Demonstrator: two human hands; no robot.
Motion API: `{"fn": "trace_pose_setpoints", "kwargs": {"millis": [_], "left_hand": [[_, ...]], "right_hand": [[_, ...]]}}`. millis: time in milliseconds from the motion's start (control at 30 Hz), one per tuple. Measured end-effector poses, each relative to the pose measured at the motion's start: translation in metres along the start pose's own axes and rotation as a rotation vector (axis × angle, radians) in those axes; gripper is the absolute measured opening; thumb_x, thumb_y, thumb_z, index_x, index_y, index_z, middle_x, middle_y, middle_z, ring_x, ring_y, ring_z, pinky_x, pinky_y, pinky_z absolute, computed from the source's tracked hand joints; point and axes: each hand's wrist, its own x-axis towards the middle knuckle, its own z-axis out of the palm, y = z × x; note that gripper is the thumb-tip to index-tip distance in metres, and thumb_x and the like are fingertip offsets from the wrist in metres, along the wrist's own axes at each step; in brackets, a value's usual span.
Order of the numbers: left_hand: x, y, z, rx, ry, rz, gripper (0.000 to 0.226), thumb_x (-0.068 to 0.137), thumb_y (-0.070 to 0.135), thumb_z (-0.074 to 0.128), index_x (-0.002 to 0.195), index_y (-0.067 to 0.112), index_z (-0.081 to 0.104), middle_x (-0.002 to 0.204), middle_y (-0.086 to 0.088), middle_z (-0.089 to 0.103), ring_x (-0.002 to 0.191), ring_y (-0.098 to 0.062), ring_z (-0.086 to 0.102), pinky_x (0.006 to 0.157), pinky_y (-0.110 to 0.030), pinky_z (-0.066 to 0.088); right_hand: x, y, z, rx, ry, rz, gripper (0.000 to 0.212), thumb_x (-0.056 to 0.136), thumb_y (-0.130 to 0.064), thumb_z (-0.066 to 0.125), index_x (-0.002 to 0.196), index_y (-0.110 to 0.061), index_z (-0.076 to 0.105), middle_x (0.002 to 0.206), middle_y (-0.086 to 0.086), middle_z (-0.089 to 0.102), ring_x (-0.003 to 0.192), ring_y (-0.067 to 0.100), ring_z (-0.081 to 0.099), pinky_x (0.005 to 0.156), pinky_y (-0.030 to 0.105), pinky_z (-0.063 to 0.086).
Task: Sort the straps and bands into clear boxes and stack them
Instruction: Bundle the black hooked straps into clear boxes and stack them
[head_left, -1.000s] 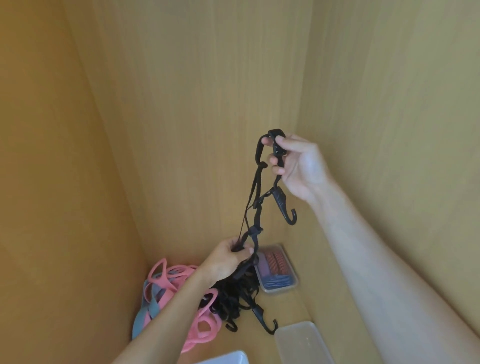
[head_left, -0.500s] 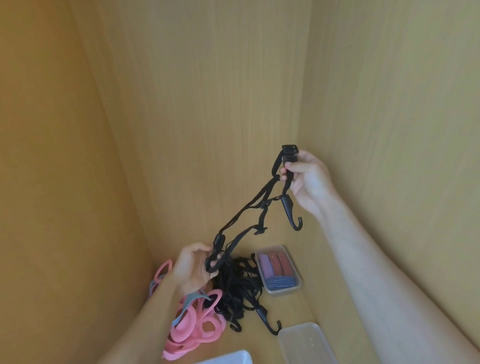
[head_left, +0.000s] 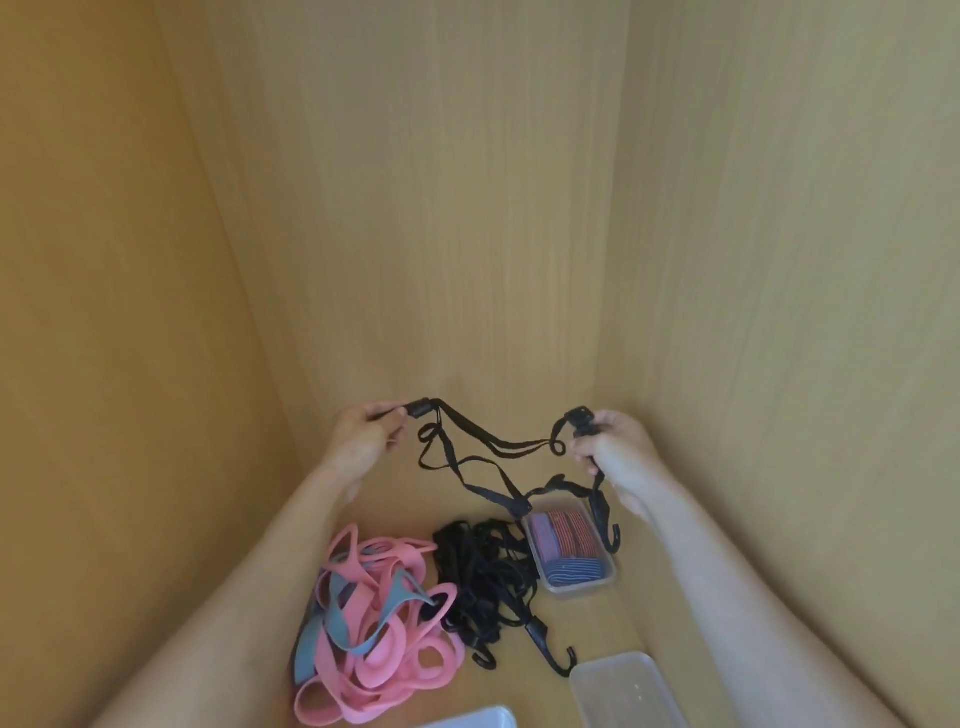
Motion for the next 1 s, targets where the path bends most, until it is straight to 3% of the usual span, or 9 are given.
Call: {"fn": "trace_pose_setpoints", "kwargs": {"millis": [100, 200, 300, 433, 567, 700, 833, 933, 1000], "left_hand": [[0.009, 0.018, -0.006, -0.133, 0.065, 0.033, 0.015, 0.096, 0.006, 0.064, 0.109, 0.007, 0.071, 0.081, -0.004, 0.068, 0.070, -0.012, 0.060, 0.074, -0.027, 0.051], [0.019, 0.040, -0.010, -0.373, 0.100, 0.013, 0.012, 0.097, 0.003, 0.061, 0.107, 0.004, 0.067, 0.072, -0.002, 0.062, 0.063, -0.010, 0.056, 0.067, -0.024, 0.050], [0.024, 0.063, -0.015, -0.614, 0.079, -0.009, 0.007, 0.098, 0.004, 0.056, 0.097, 0.008, 0.062, 0.069, 0.000, 0.057, 0.060, -0.009, 0.052, 0.058, -0.019, 0.049], [0.022, 0.084, -0.016, -0.739, 0.100, 0.006, 0.011, 0.098, 0.008, 0.059, 0.088, 0.010, 0.062, 0.062, 0.003, 0.055, 0.051, -0.005, 0.050, 0.054, -0.017, 0.046], [0.026, 0.101, -0.022, -0.650, 0.134, 0.052, 0.017, 0.102, 0.023, 0.057, 0.088, 0.014, 0.062, 0.062, 0.004, 0.065, 0.058, -0.007, 0.057, 0.060, -0.021, 0.050], [0.036, 0.117, -0.030, -0.744, 0.134, 0.060, 0.012, 0.109, 0.023, 0.040, 0.102, 0.016, 0.048, 0.079, -0.002, 0.076, 0.082, -0.018, 0.074, 0.079, -0.034, 0.059], [0.042, 0.126, -0.032, -0.782, 0.141, 0.051, 0.012, 0.108, 0.021, 0.042, 0.099, 0.016, 0.049, 0.067, -0.002, 0.064, 0.060, -0.017, 0.067, 0.069, -0.037, 0.061], [0.047, 0.128, -0.035, -0.727, 0.164, 0.063, 0.009, 0.106, 0.018, 0.043, 0.099, 0.018, 0.049, 0.063, 0.000, 0.060, 0.055, -0.015, 0.061, 0.059, -0.030, 0.057], [0.050, 0.131, -0.041, -0.682, 0.179, 0.071, 0.012, 0.107, 0.018, 0.042, 0.099, 0.019, 0.051, 0.066, 0.000, 0.058, 0.056, -0.014, 0.058, 0.054, -0.027, 0.053]], "right_hand": [[-0.002, 0.018, 0.004, -0.243, -0.043, 0.044, 0.035, 0.082, -0.021, 0.082, 0.110, -0.018, 0.061, 0.107, -0.001, 0.066, 0.092, 0.013, 0.061, 0.084, 0.035, 0.048], [-0.010, 0.032, 0.009, -0.478, -0.161, 0.070, 0.056, 0.071, -0.040, 0.090, 0.113, -0.026, 0.054, 0.104, -0.012, 0.061, 0.091, 0.004, 0.057, 0.071, 0.025, 0.042], [-0.014, 0.054, 0.015, -0.606, -0.177, 0.039, 0.054, 0.066, -0.028, 0.092, 0.107, -0.025, 0.058, 0.102, -0.009, 0.063, 0.088, 0.004, 0.059, 0.064, 0.021, 0.041], [-0.017, 0.077, 0.018, -0.707, -0.035, -0.036, 0.017, 0.078, -0.007, 0.075, 0.090, -0.012, 0.065, 0.089, 0.002, 0.068, 0.089, 0.028, 0.066, 0.075, 0.038, 0.055], [-0.025, 0.086, 0.019, -0.495, -0.077, -0.012, 0.014, 0.084, -0.019, 0.079, 0.088, -0.026, 0.067, 0.088, -0.007, 0.072, 0.087, 0.016, 0.069, 0.080, 0.035, 0.054], [-0.035, 0.091, 0.018, -0.162, -0.133, -0.016, 0.017, 0.093, -0.025, 0.071, 0.102, -0.011, 0.067, 0.078, 0.002, 0.072, 0.072, 0.011, 0.069, 0.083, 0.035, 0.056], [-0.046, 0.092, 0.020, -0.018, -0.153, 0.031, 0.023, 0.098, -0.019, 0.065, 0.115, -0.005, 0.062, 0.073, 0.005, 0.057, 0.052, 0.010, 0.050, 0.059, 0.029, 0.050], [-0.051, 0.092, 0.014, 0.017, -0.233, 0.089, 0.029, 0.098, -0.024, 0.065, 0.099, 0.004, 0.058, 0.058, -0.004, 0.044, 0.045, 0.007, 0.037, 0.046, 0.023, 0.032], [-0.053, 0.092, 0.008, 0.054, -0.305, 0.103, 0.027, 0.097, -0.028, 0.066, 0.088, -0.007, 0.051, 0.057, -0.005, 0.034, 0.048, 0.010, 0.027, 0.047, 0.025, 0.022]]}}
